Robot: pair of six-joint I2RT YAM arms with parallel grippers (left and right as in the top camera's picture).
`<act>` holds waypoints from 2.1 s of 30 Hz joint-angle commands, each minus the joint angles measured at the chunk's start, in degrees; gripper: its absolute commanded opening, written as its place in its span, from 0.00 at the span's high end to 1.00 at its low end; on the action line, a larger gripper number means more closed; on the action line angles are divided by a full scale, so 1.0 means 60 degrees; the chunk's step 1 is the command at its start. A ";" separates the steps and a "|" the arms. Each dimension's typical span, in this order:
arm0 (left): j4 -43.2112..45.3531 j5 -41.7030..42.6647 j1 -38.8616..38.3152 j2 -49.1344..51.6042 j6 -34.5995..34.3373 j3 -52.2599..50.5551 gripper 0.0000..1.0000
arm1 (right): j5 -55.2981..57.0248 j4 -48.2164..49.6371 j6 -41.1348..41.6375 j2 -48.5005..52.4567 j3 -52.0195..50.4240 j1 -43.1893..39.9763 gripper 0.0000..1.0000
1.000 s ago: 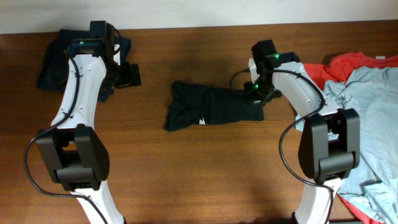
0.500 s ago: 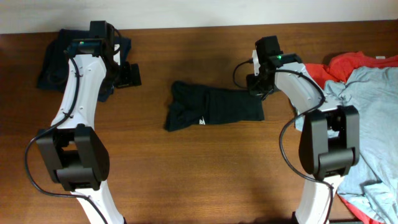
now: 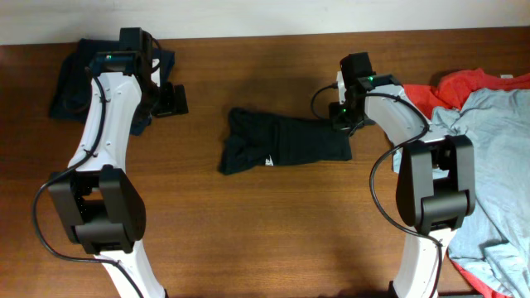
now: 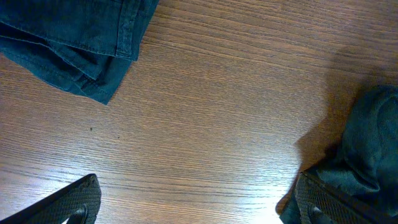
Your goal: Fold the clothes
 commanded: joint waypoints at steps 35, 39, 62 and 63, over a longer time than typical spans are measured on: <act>-0.0007 -0.0069 -0.0004 -0.0237 0.0153 0.0124 0.01 | -0.4135 0.1381 0.0732 -0.1020 -0.2787 -0.1643 0.52; -0.0007 -0.0069 -0.0004 -0.0237 0.0153 0.0124 0.01 | -0.4273 0.1869 0.0998 -0.0980 -0.3155 -0.1647 0.53; -0.0007 -0.0069 -0.0011 -0.0237 0.0153 0.0124 0.01 | -0.4670 0.2215 0.0685 -0.1078 -0.3191 -0.2605 0.96; -0.0007 -0.0069 -0.0011 -0.0237 0.0153 0.0124 0.01 | -0.4670 0.2106 0.0525 -0.1107 -0.3191 -0.2769 0.96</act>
